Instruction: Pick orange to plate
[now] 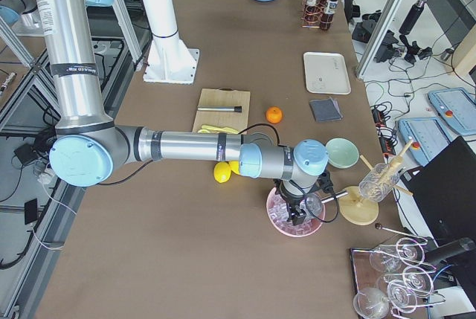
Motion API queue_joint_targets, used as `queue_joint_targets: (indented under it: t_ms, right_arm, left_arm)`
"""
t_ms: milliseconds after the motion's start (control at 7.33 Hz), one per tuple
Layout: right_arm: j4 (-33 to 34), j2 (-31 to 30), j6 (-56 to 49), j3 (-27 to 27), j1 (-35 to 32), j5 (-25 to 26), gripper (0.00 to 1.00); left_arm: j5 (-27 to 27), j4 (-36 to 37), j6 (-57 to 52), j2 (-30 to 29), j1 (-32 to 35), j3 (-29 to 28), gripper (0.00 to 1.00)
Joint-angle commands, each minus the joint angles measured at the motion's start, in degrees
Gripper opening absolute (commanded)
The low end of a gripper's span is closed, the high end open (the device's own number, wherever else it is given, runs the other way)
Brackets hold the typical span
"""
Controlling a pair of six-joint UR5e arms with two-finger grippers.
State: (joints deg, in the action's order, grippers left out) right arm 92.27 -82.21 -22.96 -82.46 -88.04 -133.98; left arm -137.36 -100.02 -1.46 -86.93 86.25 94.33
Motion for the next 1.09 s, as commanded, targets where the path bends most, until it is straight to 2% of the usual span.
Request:
queue_joint_targets:
  t_ms: [0,136,273,545,818,955]
  right_arm:
    - [-0.3,-0.1,0.0,0.0,0.1,-1.8,1.00]
    - [-0.4,-0.1,0.0,0.1,0.1,-3.4,1.00]
    - [-0.4,-0.1,0.0,0.2,0.6,-3.4,1.00]
    - [-0.4,0.0,0.0,0.1,1.0,-3.4,1.00]
    - [-2.2,-0.1,0.0,0.5,1.1,-4.3,1.00]
    - [-4.1,-0.8,0.0,0.5,1.1,-4.3,1.00]
  left_arm:
    - [0.1,-12.6,5.5,-2.3,-2.8,-10.8,0.98]
    - [0.3,-21.6,9.8,-3.4,-7.4,-18.1,0.98]
    - [3.2,-29.1,10.1,-5.1,-8.9,-25.4,0.98]
    - [4.7,-30.8,10.2,-6.8,-9.7,-30.1,0.98]
    - [4.7,-30.8,10.2,-7.1,-9.8,-32.0,0.97]
    - [4.7,-30.8,10.3,-7.1,-9.8,-32.1,0.80]
